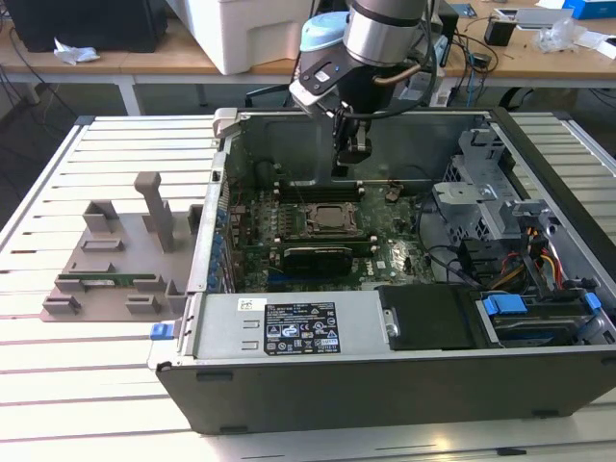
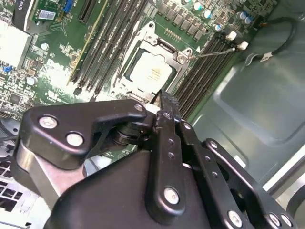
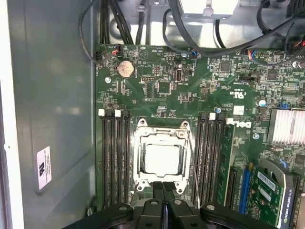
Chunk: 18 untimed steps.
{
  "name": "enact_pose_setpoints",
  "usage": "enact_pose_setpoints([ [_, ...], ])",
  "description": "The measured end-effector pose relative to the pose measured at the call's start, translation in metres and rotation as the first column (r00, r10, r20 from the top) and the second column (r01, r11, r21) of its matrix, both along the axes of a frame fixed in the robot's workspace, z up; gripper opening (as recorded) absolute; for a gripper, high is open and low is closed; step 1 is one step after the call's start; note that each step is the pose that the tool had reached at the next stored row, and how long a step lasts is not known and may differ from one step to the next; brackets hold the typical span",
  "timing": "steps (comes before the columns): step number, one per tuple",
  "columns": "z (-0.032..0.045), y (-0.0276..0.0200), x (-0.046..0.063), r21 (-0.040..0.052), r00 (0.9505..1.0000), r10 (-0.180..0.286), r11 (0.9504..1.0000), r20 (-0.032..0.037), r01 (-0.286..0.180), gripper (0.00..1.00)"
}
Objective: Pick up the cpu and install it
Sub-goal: 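Close the cpu cover, then install the first cpu locking lever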
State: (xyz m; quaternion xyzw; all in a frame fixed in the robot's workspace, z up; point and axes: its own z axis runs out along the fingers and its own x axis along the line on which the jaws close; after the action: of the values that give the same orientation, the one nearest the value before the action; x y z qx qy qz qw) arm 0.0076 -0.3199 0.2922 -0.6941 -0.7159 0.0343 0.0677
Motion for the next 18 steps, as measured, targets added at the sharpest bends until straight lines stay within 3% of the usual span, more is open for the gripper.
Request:
enact_pose_setpoints([
  [8, 0.0001, -0.0001, 0.0000, 0.0018, 1.0000, 0.004, 1.0000, -0.0001, -0.004, 0.11],
  [9, 0.0001, 0.0000, 0.0000, 0.0019, 0.9985, 0.054, 0.9985, -0.0001, -0.054, 0.11],
  [14, 0.0001, 0.0000, 0.0000, 0.0023, 0.9861, 0.166, 0.9861, 0.0000, -0.166, 0.11],
  [18, 0.0001, 0.0000, 0.0000, 0.0044, 0.9635, 0.268, 0.9635, 0.0004, -0.268, 0.11],
])
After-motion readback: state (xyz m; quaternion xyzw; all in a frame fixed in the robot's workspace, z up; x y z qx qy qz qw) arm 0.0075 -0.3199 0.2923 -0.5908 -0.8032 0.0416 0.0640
